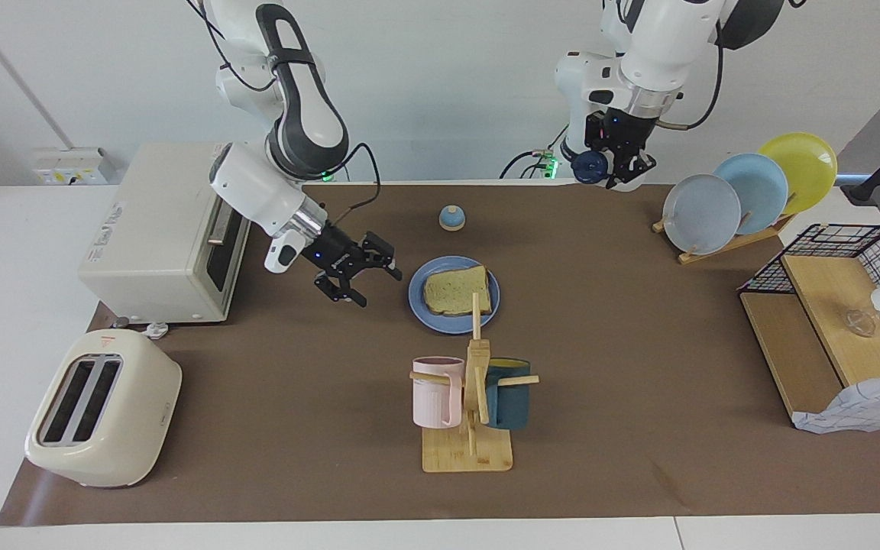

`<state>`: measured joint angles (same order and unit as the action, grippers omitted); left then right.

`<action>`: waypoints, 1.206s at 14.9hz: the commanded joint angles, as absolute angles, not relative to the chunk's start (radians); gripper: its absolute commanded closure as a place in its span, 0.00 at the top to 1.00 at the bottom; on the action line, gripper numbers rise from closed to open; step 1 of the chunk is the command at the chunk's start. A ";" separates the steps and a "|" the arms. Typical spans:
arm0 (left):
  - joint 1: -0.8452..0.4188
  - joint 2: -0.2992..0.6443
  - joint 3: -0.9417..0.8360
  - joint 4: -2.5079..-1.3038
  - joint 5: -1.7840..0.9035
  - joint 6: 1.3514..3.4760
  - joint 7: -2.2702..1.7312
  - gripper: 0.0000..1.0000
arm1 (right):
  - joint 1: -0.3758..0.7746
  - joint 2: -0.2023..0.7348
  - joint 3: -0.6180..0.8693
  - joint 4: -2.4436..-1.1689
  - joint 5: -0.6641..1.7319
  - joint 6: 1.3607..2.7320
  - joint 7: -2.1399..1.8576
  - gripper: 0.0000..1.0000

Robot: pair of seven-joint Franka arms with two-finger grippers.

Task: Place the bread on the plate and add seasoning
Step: 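Raise the right gripper off the toast while the left gripper brings the bottle forward, then reach the right gripper to the cap of the bottle held by the left gripper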

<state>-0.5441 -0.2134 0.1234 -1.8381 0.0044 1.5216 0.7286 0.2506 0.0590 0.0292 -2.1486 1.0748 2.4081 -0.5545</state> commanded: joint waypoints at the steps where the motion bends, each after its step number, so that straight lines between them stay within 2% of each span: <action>1: -0.555 -0.238 0.126 -1.853 0.006 1.509 0.750 0.42 | 0.227 -0.030 0.037 -2.145 0.979 2.320 -0.375 1.00; 4: -0.555 -0.238 0.101 -1.853 0.006 1.506 0.750 0.42 | 0.229 -0.074 0.038 -2.033 0.800 2.157 -0.131 1.00; 6: -0.555 -0.239 0.089 -1.853 0.006 1.497 0.774 0.41 | 0.230 -0.093 0.043 -1.956 0.772 2.065 0.033 1.00; 9: -0.555 -0.252 0.080 -1.856 0.006 1.479 0.894 0.40 | 0.288 -0.127 0.057 -1.918 0.779 2.069 0.200 1.00; 12: -0.561 -0.252 0.051 -1.859 0.005 1.482 0.943 0.40 | 0.359 -0.121 0.060 -1.856 0.782 2.098 0.334 0.98; 13: -0.561 -0.252 0.048 -1.861 0.002 1.483 0.949 0.40 | 0.386 -0.118 0.064 -1.853 0.782 2.135 0.362 0.92; 14: -0.561 -0.252 0.046 -1.867 -0.024 1.489 0.959 0.40 | 0.440 -0.117 0.066 -1.855 0.782 2.207 0.415 0.79; 16: -0.561 -0.261 0.046 -1.867 -0.073 1.508 0.954 0.40 | 0.526 -0.104 0.064 -1.856 0.769 2.337 0.509 0.69; 17: -0.561 -0.264 0.046 -1.867 -0.098 1.517 0.950 0.40 | 0.540 -0.104 0.066 -1.856 0.765 2.358 0.518 0.63; 18: -0.561 -0.265 0.046 -1.868 -0.112 1.528 0.951 0.40 | 0.557 -0.104 0.066 -1.859 0.762 2.362 0.514 0.63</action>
